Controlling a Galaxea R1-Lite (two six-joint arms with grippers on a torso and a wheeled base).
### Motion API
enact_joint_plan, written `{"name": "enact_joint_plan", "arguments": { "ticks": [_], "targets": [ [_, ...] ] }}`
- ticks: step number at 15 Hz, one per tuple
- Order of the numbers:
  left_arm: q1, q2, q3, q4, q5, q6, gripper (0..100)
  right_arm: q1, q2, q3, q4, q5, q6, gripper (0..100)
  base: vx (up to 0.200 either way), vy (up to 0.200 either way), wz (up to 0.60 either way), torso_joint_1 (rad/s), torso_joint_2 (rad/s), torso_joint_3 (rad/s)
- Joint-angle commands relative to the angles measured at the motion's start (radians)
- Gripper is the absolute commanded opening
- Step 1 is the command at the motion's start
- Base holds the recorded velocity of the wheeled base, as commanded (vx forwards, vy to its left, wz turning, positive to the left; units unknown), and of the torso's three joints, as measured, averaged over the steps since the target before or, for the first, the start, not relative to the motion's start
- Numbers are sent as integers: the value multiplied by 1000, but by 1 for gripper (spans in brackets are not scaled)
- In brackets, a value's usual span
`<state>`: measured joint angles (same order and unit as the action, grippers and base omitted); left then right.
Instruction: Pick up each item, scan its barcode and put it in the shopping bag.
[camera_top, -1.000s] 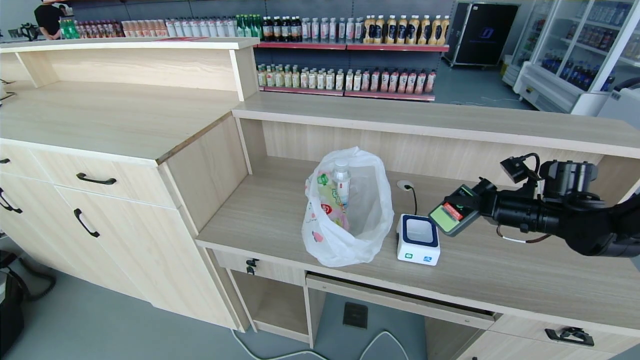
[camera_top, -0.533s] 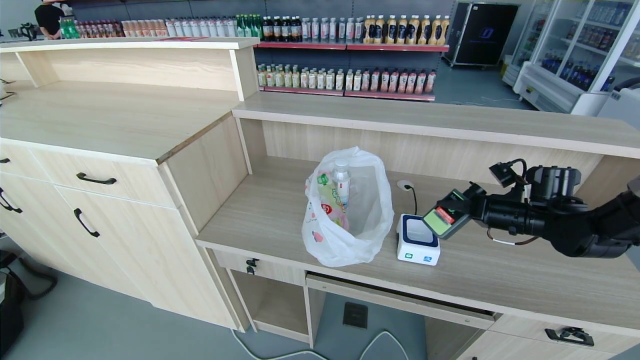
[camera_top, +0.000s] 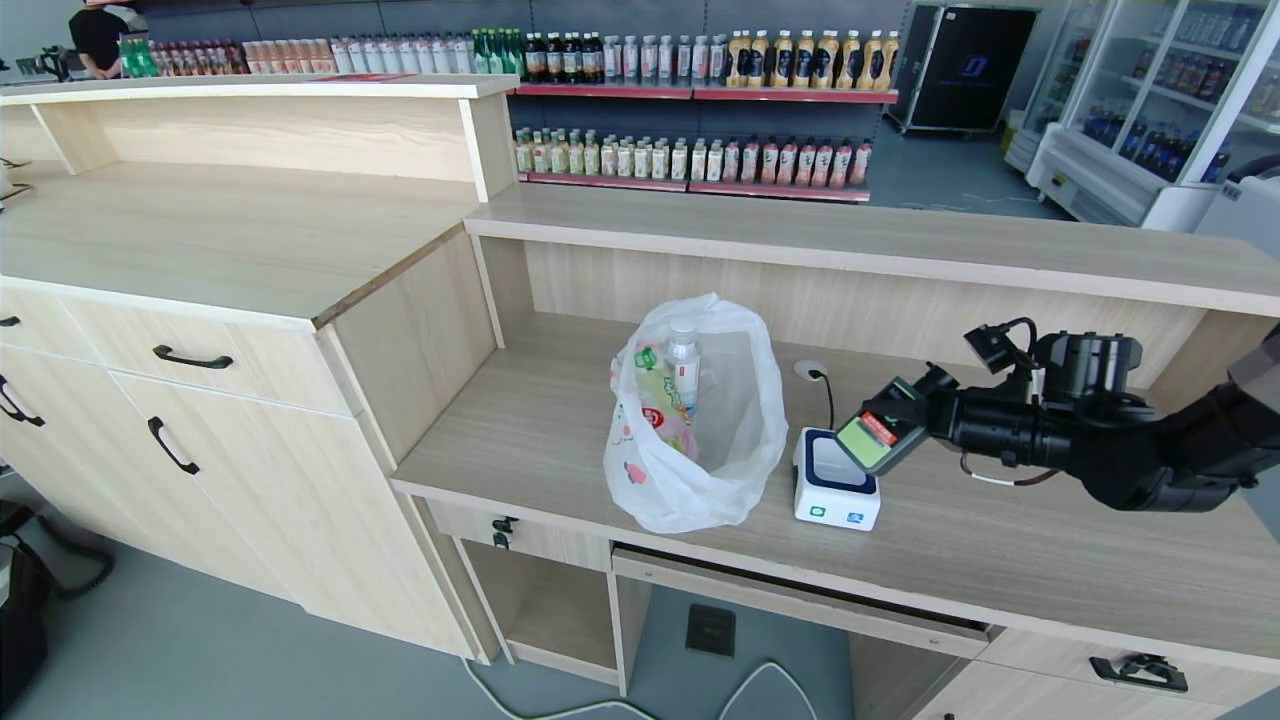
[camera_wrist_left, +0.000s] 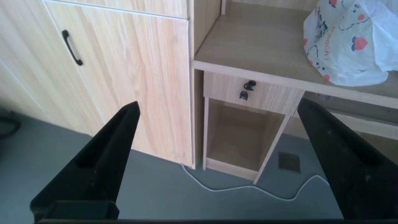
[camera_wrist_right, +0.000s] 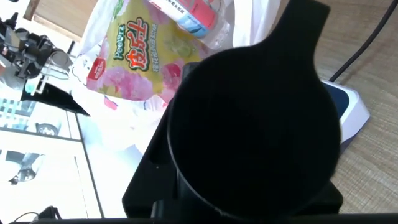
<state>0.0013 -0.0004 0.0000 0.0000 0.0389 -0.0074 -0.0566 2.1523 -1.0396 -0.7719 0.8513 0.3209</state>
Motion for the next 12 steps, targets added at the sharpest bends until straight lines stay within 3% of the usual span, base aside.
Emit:
{"name": "enact_joint_plan", "arguments": {
  "ticks": [1, 7, 9, 11, 12],
  "targets": [
    [0, 0, 0, 0, -1, -2, 100, 6, 18, -2, -27, -1, 1, 0, 0, 0, 0, 0, 0, 0],
    [0, 0, 0, 0, -1, 0, 100, 21, 23, -13, -36, -3, 1, 0, 0, 0, 0, 0, 0, 0],
    [0, 0, 0, 0, -1, 0, 100, 40, -86, -19, -36, -5, -16, 0, 0, 0, 0, 0, 0, 0],
    [0, 0, 0, 0, -1, 0, 100, 44, -267, -10, 39, -24, -164, 0, 0, 0, 0, 0, 0, 0],
    [0, 0, 0, 0, -1, 0, 100, 15, -321, -16, 151, -58, -330, 0, 0, 0, 0, 0, 0, 0]
  ]
}}
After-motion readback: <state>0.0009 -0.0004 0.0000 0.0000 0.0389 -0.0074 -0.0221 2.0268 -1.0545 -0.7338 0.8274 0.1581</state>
